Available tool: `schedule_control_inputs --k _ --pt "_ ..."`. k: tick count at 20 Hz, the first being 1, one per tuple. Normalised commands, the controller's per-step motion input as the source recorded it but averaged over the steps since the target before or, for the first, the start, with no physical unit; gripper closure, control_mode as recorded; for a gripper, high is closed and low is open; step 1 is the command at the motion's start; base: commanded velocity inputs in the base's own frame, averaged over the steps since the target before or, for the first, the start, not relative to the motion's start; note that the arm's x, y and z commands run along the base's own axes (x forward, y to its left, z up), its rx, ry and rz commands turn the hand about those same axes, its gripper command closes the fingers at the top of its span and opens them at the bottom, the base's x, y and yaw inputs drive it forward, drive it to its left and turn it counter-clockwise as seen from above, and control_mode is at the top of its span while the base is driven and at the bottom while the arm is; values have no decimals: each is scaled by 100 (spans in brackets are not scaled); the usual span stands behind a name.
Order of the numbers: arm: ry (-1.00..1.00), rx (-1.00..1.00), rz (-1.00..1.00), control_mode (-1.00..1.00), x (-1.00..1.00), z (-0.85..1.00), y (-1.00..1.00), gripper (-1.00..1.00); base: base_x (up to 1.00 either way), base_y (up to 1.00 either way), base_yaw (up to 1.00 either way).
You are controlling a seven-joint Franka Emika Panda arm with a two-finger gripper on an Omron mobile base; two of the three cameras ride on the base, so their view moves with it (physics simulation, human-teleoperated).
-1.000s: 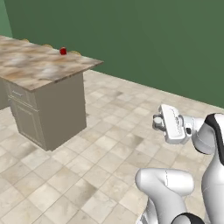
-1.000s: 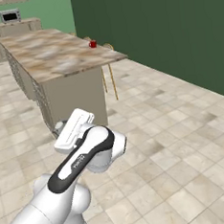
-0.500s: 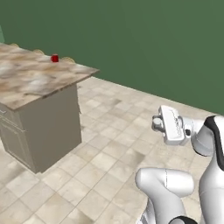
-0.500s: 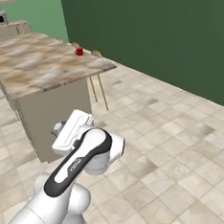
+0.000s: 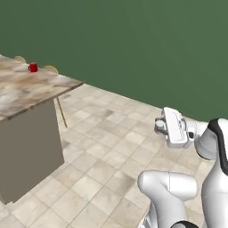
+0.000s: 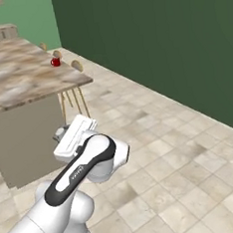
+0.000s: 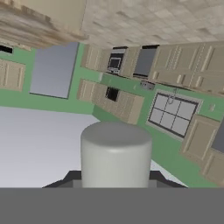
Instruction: Pick up the marshmallow and place it in the cup of hot chocolate on the dining counter.
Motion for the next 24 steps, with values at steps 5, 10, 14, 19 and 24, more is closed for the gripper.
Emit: schedule_control_inputs --k 5,10,14,19,24 --pt "0 0 0 100 0 0 0 100 100 -79 1" --pt "0 0 0 100 0 0 0 100 100 -63 12" --pt "0 0 0 100 0 0 0 100 100 -61 15" --pt "0 0 0 100 0 0 0 100 100 -60 17" --pt "0 0 0 100 0 0 0 100 100 -55 22"
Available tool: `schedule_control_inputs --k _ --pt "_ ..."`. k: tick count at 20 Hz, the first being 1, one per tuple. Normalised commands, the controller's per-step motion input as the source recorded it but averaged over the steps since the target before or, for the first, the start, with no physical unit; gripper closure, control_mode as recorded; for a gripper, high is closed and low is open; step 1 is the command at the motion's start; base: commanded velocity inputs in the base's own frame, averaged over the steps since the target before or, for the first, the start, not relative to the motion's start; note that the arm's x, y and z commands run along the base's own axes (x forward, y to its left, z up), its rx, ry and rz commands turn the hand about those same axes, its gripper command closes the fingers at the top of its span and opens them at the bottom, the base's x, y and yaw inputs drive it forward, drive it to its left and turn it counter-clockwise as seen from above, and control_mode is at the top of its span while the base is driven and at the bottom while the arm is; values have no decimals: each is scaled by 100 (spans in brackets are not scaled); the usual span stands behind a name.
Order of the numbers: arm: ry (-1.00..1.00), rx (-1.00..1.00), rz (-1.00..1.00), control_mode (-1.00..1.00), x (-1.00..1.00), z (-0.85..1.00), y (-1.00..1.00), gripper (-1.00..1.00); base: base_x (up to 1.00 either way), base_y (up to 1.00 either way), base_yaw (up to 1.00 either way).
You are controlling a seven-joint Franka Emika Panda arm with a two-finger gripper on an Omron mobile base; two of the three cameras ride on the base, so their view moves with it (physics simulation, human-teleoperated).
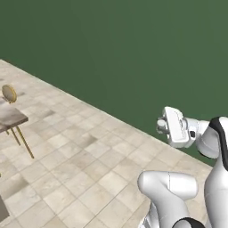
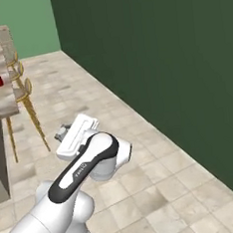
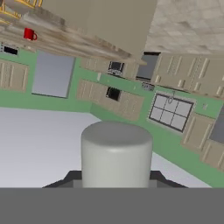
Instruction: Pick up the marshmallow and place it in the cup of hot chocolate on the dining counter.
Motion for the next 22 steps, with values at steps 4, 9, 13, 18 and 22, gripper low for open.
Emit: schedule_control_inputs --k 4,9,13,18,22 --pt "0 0 0 100 0 0 0 100 100 -45 27" --pt "0 0 0 100 0 0 0 100 100 -23 31" --pt "0 0 0 100 0 0 0 100 100 -23 40" --pt "0 0 0 100 0 0 0 100 100 -25 47" --pt "0 0 0 100 0 0 0 100 100 -26 53"
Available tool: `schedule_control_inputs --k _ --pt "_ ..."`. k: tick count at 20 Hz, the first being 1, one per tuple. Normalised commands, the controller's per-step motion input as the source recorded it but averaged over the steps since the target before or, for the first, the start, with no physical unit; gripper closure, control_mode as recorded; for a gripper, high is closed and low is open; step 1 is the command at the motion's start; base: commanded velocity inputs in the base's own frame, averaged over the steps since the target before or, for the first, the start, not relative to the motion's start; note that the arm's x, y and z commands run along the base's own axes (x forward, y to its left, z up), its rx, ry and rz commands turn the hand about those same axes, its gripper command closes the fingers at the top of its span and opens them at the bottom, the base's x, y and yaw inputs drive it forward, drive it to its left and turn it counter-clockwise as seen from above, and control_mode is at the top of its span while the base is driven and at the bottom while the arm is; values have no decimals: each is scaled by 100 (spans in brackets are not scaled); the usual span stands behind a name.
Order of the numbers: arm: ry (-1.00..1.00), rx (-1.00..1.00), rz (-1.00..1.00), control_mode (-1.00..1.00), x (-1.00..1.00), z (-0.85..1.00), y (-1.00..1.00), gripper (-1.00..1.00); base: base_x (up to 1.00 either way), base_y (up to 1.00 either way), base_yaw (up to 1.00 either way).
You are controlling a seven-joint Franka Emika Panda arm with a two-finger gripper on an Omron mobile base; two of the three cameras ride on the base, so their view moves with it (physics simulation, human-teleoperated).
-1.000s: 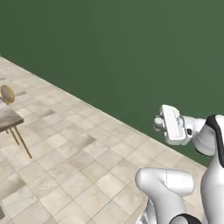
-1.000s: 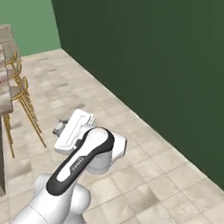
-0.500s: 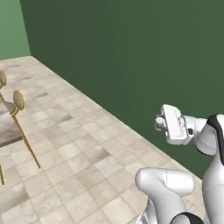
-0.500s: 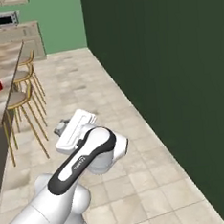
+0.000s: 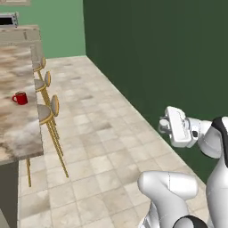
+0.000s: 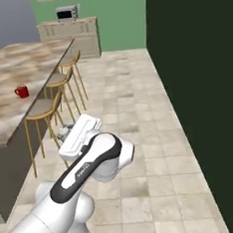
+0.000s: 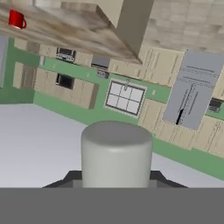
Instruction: Pick up the marshmallow and place it in the cup of hot chocolate on the dining counter.
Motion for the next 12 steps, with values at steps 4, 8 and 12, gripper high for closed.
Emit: schedule_control_inputs --k 4,8,12 --pt "0 0 0 100 0 0 0 100 100 -26 54" --pt "0 0 0 100 0 0 0 100 100 -30 55" --pt "0 0 0 100 0 0 0 100 100 -43 57"
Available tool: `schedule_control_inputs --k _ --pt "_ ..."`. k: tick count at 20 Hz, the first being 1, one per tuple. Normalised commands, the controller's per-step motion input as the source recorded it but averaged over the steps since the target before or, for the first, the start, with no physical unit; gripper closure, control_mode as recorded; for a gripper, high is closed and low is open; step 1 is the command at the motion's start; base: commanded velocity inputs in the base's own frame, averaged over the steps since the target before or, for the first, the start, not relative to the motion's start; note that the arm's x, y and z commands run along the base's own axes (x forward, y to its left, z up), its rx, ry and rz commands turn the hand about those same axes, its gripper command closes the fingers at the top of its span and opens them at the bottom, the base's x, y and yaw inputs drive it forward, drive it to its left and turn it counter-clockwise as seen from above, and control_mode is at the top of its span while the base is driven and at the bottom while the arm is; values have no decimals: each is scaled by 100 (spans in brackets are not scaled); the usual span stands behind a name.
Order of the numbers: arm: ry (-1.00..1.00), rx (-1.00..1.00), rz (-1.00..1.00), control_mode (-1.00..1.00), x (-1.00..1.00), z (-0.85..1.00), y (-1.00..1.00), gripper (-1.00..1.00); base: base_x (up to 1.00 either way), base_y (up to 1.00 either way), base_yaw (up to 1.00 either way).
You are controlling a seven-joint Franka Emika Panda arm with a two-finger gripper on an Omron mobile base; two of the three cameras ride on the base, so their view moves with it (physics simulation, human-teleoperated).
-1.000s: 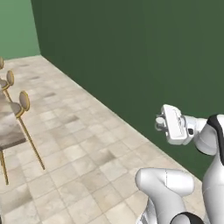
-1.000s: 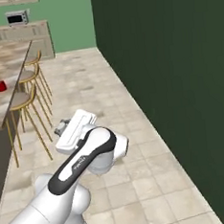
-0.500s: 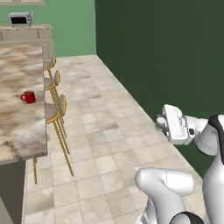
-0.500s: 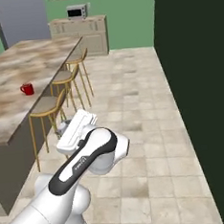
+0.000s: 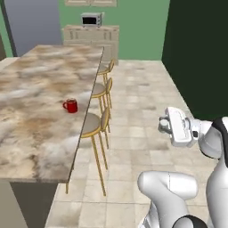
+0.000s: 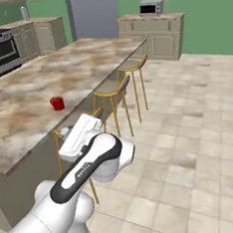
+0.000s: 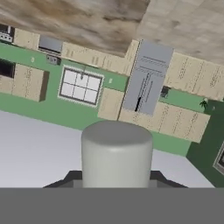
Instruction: Pick up the marshmallow and place it in the cup of hot chocolate on the dining counter.
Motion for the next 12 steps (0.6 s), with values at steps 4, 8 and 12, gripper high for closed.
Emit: schedule_control_inputs --k 4,8,12 --pt "0 0 0 100 0 0 0 100 100 -45 62" --pt "0 0 0 100 0 0 0 100 92 -46 67" --pt "0 0 0 100 0 0 0 100 80 -46 71"
